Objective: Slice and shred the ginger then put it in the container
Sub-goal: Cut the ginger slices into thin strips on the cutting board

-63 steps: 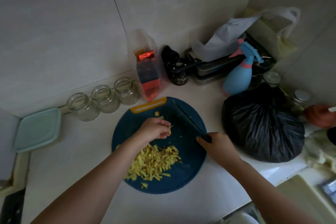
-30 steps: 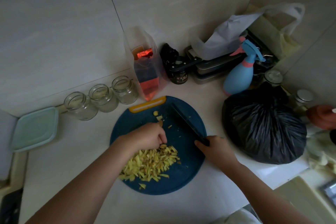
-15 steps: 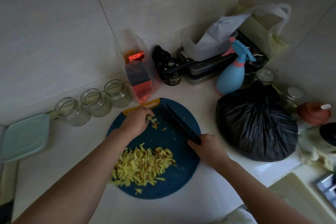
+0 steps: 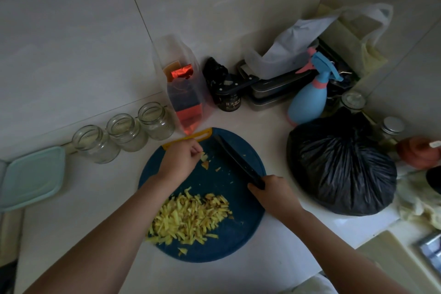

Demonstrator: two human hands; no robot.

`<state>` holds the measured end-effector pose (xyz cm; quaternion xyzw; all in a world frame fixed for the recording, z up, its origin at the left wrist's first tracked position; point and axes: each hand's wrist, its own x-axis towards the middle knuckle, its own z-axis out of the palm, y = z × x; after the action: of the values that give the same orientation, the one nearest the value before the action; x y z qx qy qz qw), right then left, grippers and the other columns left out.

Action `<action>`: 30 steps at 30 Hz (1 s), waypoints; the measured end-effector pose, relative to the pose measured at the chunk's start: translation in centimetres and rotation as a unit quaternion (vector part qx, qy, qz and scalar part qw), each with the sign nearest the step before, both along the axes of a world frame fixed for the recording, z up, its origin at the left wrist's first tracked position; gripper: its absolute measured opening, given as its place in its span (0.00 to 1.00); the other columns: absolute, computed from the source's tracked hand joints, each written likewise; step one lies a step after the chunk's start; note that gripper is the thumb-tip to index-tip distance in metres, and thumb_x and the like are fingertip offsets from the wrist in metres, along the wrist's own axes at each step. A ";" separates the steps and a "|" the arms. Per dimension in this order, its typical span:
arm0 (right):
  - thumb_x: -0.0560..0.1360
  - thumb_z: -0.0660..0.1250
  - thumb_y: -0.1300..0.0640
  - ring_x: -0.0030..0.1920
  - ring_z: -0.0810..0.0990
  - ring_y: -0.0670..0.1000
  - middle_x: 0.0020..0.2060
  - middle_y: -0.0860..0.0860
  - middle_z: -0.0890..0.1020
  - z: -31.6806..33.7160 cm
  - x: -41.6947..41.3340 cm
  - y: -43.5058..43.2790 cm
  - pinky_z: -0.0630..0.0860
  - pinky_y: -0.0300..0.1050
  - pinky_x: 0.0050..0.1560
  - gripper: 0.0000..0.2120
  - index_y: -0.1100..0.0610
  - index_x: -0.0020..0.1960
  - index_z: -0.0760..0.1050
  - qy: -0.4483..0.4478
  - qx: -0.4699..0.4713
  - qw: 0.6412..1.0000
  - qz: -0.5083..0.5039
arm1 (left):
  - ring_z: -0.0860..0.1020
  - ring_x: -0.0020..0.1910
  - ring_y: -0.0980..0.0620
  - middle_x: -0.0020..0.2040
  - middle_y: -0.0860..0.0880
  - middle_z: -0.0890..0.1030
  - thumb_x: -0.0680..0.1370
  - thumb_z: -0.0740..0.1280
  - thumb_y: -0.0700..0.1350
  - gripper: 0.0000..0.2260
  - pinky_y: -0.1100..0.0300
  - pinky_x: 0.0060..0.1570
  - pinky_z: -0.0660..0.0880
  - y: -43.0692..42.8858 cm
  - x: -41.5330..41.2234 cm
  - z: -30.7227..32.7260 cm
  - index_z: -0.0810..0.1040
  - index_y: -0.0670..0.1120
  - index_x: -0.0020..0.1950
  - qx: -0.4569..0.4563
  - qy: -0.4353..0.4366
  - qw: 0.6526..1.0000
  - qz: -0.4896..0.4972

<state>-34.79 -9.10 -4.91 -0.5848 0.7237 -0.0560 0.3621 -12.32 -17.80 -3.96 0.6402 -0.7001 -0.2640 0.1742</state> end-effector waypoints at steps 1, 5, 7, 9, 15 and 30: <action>0.80 0.61 0.45 0.35 0.74 0.50 0.34 0.50 0.75 0.0 0.0 0.0 0.66 0.39 0.29 0.14 0.55 0.44 0.74 0.000 0.001 1.000 0.000 | 0.78 0.41 0.53 0.40 0.50 0.80 0.75 0.70 0.39 0.01 0.61 0.43 0.74 0.3 -0.2 -0.2 0.80 0.43 0.46 -0.015 -0.020 1.000 -0.015; 0.80 0.61 0.46 0.36 0.75 0.50 0.36 0.52 0.76 -0.1 0.1 0.1 0.66 0.39 0.29 0.16 0.58 0.48 0.78 -0.002 0.002 1.000 -0.003 | 0.79 0.40 0.49 0.39 0.46 0.81 0.75 0.69 0.40 0.03 0.56 0.40 0.75 1.3 -0.4 -0.8 0.78 0.41 0.42 -0.054 -0.064 0.996 -0.018; 0.80 0.61 0.45 0.35 0.75 0.50 0.34 0.51 0.75 -0.1 0.1 0.1 0.65 0.39 0.28 0.15 0.57 0.46 0.77 -0.002 -0.002 1.000 -0.006 | 0.79 0.40 0.48 0.38 0.45 0.81 0.75 0.69 0.39 0.03 0.58 0.38 0.72 1.1 -0.5 -0.8 0.77 0.40 0.42 -0.056 -0.061 0.997 0.000; 0.80 0.61 0.45 0.35 0.75 0.50 0.32 0.49 0.74 0.0 0.1 0.1 0.65 0.39 0.28 0.15 0.56 0.43 0.75 0.001 -0.004 1.000 -0.006 | 0.79 0.41 0.47 0.39 0.44 0.81 0.75 0.68 0.39 0.03 0.59 0.39 0.71 0.8 -0.8 -0.5 0.78 0.40 0.42 -0.038 -0.069 0.997 0.021; 0.80 0.61 0.46 0.36 0.75 0.50 0.36 0.52 0.77 0.0 0.2 0.2 0.67 0.40 0.29 0.15 0.57 0.46 0.77 -0.005 -0.006 1.000 -0.010 | 0.79 0.40 0.47 0.37 0.44 0.81 0.76 0.67 0.40 0.06 0.58 0.37 0.73 -0.1 -2.4 0.2 0.80 0.38 0.41 0.020 -0.073 0.996 0.045; 0.80 0.60 0.46 0.37 0.76 0.51 0.38 0.53 0.78 -0.4 0.1 0.2 0.66 0.40 0.29 0.16 0.58 0.50 0.78 0.003 -0.013 1.000 -0.016 | 0.78 0.50 0.47 0.50 0.44 0.81 0.76 0.67 0.36 0.04 0.64 0.41 0.68 -0.9 -2.7 0.7 0.81 0.39 0.48 0.122 -0.068 0.990 0.019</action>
<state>-34.71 -8.88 -5.26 -0.5778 0.7335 -0.0692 0.3512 -14.97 -18.72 -3.28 0.6860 -0.6608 -0.3000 0.0523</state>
